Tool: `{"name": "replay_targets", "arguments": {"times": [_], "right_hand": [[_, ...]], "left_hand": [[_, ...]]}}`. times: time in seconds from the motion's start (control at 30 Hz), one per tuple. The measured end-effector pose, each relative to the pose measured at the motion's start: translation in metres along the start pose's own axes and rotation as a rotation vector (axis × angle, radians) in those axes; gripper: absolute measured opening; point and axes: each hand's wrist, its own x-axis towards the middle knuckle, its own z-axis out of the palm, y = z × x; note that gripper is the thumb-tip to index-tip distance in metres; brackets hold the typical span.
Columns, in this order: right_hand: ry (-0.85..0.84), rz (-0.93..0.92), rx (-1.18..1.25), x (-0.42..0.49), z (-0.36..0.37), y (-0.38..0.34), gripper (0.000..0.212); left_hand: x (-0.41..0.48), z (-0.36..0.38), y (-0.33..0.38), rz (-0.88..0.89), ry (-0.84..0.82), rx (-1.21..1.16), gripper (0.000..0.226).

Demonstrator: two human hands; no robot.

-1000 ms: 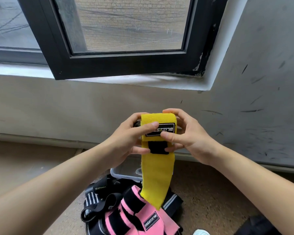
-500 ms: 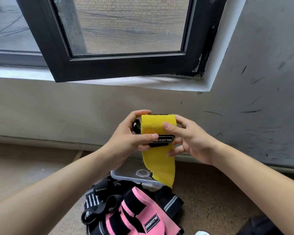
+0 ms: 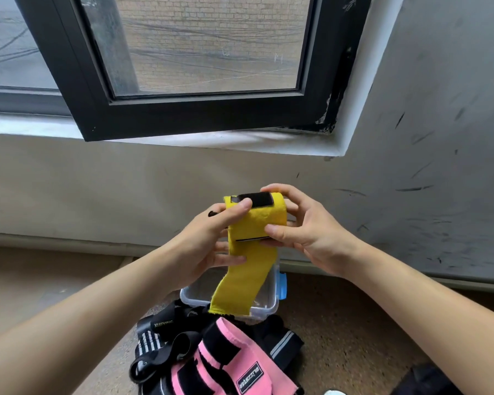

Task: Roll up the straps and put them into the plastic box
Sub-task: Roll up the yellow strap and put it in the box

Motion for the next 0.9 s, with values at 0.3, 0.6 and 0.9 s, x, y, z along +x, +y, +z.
{"name": "replay_targets", "arguments": {"times": [0.3,0.6,0.9], "right_hand": [[0.029,0.211,0.021,0.002,0.003,-0.006,0.062],[0.079,0.279,-0.031,-0.004,0.01,-0.012,0.067],[0.129,0.16,0.142,-0.002,0.007,-0.007,0.062]], "left_hand": [[0.003,-0.003,0.002,0.131,0.037,-0.109,0.063],[0.003,-0.009,-0.003,0.175,-0.043,-0.064,0.063],[0.0,-0.009,-0.001,0.021,-0.076,0.064,0.064]]}}
